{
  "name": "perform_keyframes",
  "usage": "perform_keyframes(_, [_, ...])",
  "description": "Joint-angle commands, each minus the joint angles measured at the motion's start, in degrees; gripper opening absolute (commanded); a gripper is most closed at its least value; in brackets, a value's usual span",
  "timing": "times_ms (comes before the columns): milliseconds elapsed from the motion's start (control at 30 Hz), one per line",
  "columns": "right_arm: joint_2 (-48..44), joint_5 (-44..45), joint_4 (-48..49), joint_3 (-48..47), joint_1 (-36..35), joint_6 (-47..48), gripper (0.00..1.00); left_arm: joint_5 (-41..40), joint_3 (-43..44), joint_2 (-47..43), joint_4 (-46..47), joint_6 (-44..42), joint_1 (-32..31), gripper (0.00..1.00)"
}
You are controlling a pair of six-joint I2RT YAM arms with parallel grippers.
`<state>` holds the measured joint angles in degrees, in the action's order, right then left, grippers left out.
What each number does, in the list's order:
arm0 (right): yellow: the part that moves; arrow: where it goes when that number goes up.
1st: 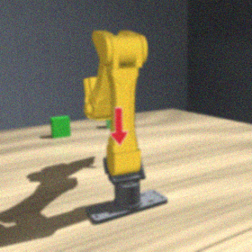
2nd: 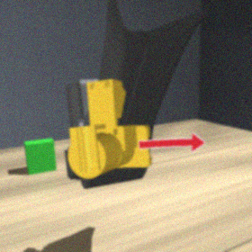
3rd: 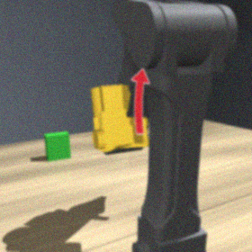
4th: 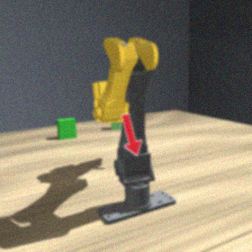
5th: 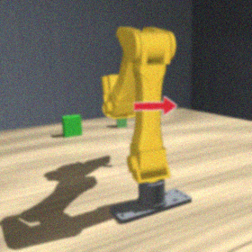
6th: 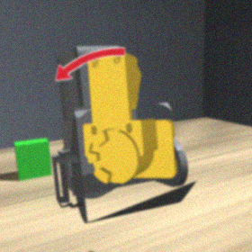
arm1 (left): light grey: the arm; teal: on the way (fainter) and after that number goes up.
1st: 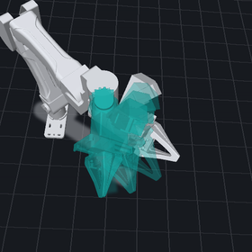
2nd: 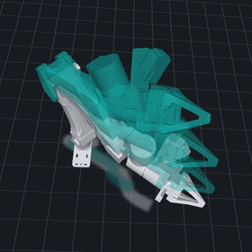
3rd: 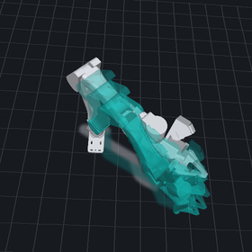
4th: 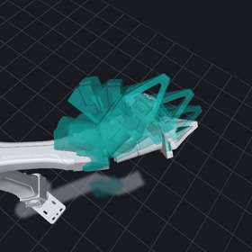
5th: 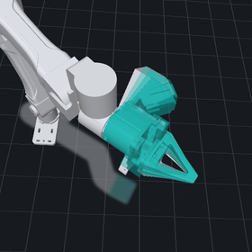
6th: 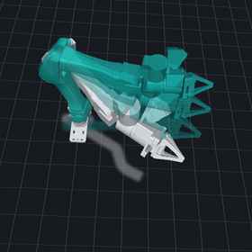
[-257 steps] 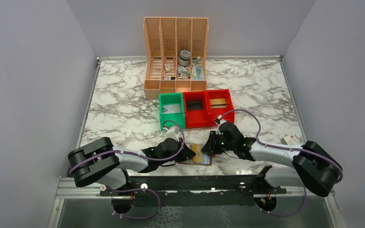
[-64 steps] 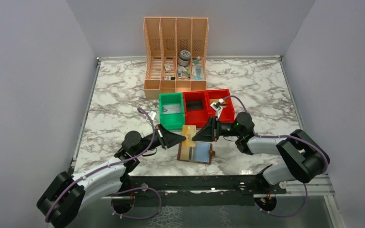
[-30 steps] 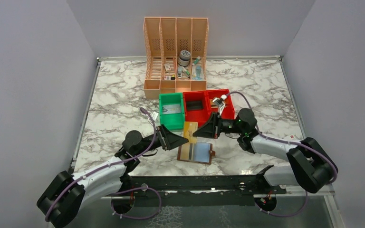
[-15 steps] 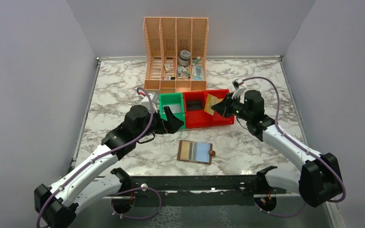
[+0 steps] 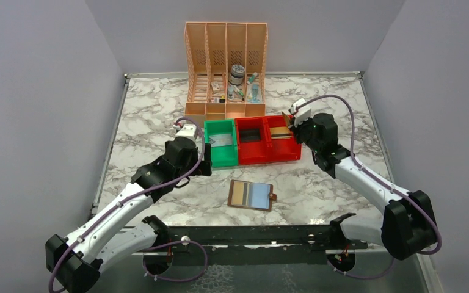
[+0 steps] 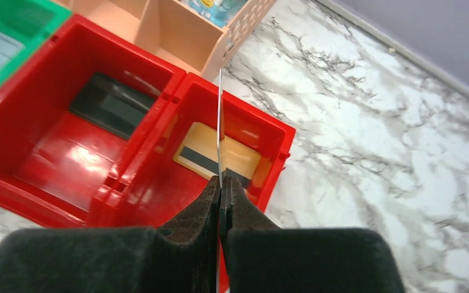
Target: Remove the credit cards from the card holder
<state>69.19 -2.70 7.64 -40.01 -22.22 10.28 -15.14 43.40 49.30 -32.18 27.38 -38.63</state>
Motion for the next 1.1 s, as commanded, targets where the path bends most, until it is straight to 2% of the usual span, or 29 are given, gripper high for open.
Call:
perform_keyframes(0, [3.5, 0.7, 0.5, -1.7, 0.0, 15.9, 0.01, -6.3, -0.3, -0.7, -0.6, -2.4, 1.8, 0.99])
perform_keyframes(133, [6.3, -1.5, -2.7, -3.7, 0.0, 20.8, 0.01, -12.3, -0.7, -2.0, -2.5, -1.0, 1.9, 0.99])
perform_keyframes(267, [8.4, -6.1, -4.5, -6.2, 0.0, 24.8, 0.01, -13.2, -0.4, -2.5, -2.6, -1.3, 1.9, 0.99])
perform_keyframes(500, [16.0, -4.4, -13.3, -12.4, 0.0, 32.4, 0.01, -14.0, -0.5, -3.5, -2.8, -1.3, 1.9, 0.99])
perform_keyframes(733, [19.9, -0.7, -8.2, -11.2, 0.0, 34.0, 0.01, -12.5, -0.6, -3.7, -2.6, -1.4, 1.9, 0.99])
perform_keyframes(1067, [24.2, -2.1, -3.1, -9.3, 0.0, 39.6, 0.01, -11.9, -1.1, -4.5, -1.9, -2.2, 1.8, 0.99])
